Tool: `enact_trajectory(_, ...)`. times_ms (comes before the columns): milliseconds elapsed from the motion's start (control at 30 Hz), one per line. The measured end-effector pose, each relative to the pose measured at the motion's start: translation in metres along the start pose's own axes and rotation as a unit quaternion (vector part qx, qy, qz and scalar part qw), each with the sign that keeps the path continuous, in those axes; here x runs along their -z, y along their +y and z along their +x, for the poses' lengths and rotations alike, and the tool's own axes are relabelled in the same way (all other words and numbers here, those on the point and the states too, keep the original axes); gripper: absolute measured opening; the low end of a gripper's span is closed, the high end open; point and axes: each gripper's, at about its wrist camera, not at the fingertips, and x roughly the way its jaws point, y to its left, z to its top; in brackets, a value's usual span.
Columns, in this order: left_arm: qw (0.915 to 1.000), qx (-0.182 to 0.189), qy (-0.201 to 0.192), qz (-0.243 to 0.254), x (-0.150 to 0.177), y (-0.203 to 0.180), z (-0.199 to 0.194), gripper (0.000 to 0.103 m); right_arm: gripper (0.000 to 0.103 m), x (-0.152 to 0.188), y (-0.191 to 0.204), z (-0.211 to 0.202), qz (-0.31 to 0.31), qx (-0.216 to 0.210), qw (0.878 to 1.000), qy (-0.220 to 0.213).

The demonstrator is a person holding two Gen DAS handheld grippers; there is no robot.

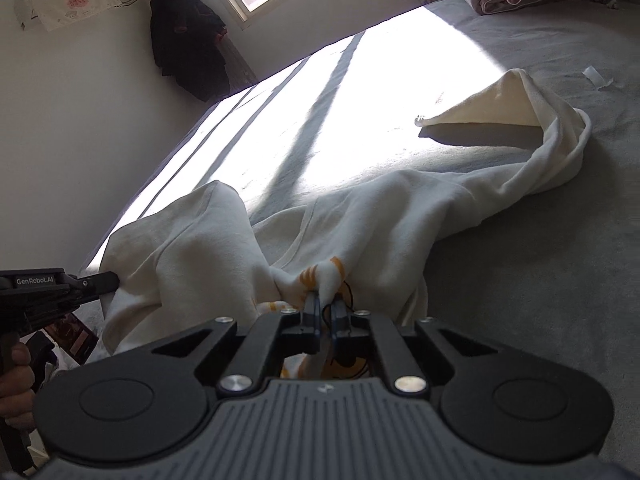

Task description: Fold clothes

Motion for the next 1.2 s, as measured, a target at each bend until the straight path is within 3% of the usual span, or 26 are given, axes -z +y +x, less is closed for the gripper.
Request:
enact_trajectory(100, 0.9997, 0.004, -0.016, 0.016, -0.015, -0.001, -0.007, 0.004, 0.006, -0.012, -0.004, -0.013, -0.006, 0.015, 0.998, -0.053)
enact_trajectory(233, 0.997, 0.008, -0.017, 0.075, -0.018, -0.018, 0.014, 0.004, 0.006, -0.02, -0.006, -0.02, -0.022, 0.038, 0.994, -0.103)
enact_trajectory(467, 0.9866, 0.025, -0.019, 0.16, -0.013, -0.036, 0.057, 0.006, 0.006, -0.018, -0.016, -0.001, -0.03, 0.069, 0.992, -0.098)
enact_trajectory(567, 0.9852, 0.047, -0.018, 0.164, -0.001, -0.022, 0.075, 0.015, 0.006, -0.017, -0.022, 0.003, -0.027, 0.073, 0.993, -0.089)
enact_trajectory(633, 0.9856, 0.067, -0.011, 0.155, 0.008, -0.007, 0.087, 0.03, 0.007, -0.015, -0.021, 0.006, -0.034, 0.078, 0.993, -0.085)
enact_trajectory(700, 0.9868, 0.079, -0.004, 0.141, 0.018, 0.002, 0.096, 0.055, 0.007, -0.014, -0.02, 0.009, -0.041, 0.084, 0.992, -0.081)
enact_trajectory(867, 0.9854, 0.096, -0.006, 0.14, 0.046, 0.025, 0.112, 0.092, 0.009, -0.009, -0.012, 0.015, -0.074, 0.094, 0.989, -0.081)
enact_trajectory(900, 0.9859, 0.1, -0.008, 0.134, 0.05, 0.029, 0.114, 0.097, 0.013, -0.008, -0.012, 0.016, -0.077, 0.095, 0.989, -0.081)
enact_trajectory(1000, 0.9866, 0.113, -0.009, 0.117, 0.051, 0.036, 0.116, 0.103, 0.015, -0.006, -0.011, 0.017, -0.082, 0.101, 0.988, -0.081)
enact_trajectory(1200, 0.9866, 0.114, -0.012, 0.117, 0.053, 0.037, 0.117, 0.103, 0.032, -0.001, -0.008, 0.018, -0.101, 0.121, 0.984, -0.082)
